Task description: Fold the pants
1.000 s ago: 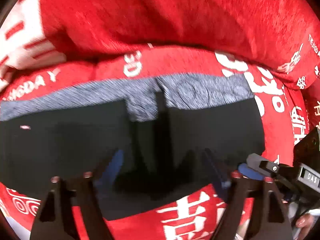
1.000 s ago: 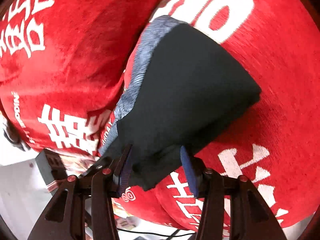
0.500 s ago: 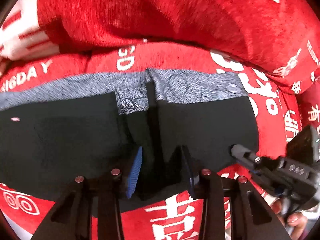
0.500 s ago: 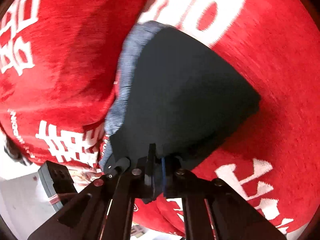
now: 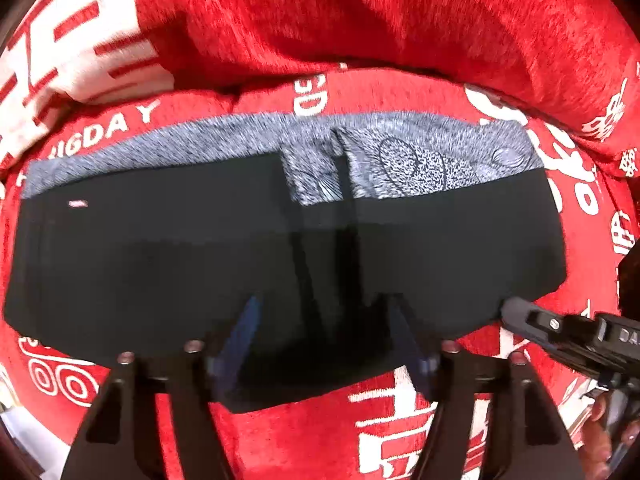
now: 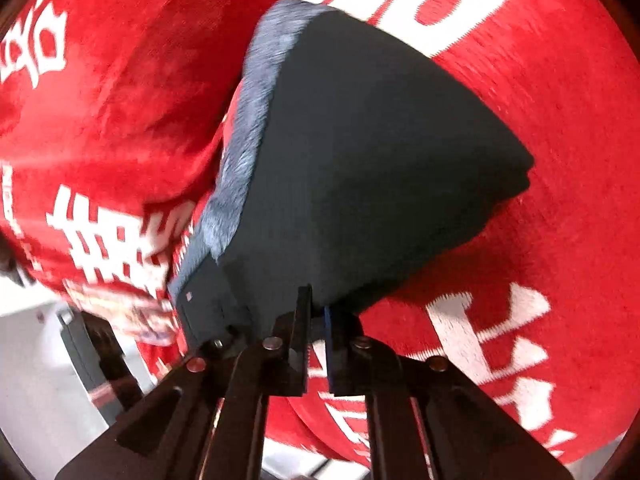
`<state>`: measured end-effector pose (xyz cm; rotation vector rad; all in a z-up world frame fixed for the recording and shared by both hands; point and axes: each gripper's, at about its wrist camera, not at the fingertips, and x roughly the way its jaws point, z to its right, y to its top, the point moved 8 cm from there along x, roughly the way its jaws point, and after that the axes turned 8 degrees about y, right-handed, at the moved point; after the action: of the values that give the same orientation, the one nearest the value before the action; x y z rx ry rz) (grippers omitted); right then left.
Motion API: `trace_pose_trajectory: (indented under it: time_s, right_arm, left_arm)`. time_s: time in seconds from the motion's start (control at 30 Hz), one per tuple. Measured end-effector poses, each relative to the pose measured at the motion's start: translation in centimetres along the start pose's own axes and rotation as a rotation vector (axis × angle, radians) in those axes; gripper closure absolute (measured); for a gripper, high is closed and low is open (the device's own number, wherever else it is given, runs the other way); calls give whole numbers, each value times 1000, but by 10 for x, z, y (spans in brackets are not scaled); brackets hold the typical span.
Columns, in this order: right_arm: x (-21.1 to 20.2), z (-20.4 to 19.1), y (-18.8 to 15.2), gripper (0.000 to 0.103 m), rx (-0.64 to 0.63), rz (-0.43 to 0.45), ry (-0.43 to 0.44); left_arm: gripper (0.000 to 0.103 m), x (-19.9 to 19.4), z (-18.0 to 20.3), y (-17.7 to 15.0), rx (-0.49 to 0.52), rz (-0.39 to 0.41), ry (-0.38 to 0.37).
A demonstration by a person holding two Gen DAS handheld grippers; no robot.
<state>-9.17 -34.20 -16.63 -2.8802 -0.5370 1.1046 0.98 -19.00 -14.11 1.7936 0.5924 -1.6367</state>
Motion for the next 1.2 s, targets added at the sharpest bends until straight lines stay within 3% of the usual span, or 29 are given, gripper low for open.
trace_pose_trajectory:
  time_s: [0.13,0.27,0.33,0.4,0.57,0.67,0.73,0.9,1.2]
  right_arm:
    - [-27,-30,1,84,-165,-24,-36]
    - [-59,-54,37,84,-330,101,-145]
    - [-63,-50,62,84,-320,137,-194]
    - [-62,-44,86,86,-282,166,-184]
    - [-37,-35,113,86,-313,129,-234]
    - [-13,-16,107,86,-298,50,-279]
    - [-14,-18,101,86,-313,64,-271]
    - [-6,-22,74,86,-335,-17,-257]
    - [-17,-32,42,86,-376,-60,-278]
  left_arm:
    - [34,-23,-6,19,0,55,14]
    - [33,-22,13,49,22,83,15]
    - [34,-17,26,61,29,92,16]
    - [34,-8,41,69,37,97,19]
    - [33,36,43,62,43,12,129]
    - [28,44,29,47,9,-9,107]
    - [28,42,22,40,15,-27,104]
    - [28,32,12,32,-1,-51,140]
    - [28,15,11,12,-15,-82,190]
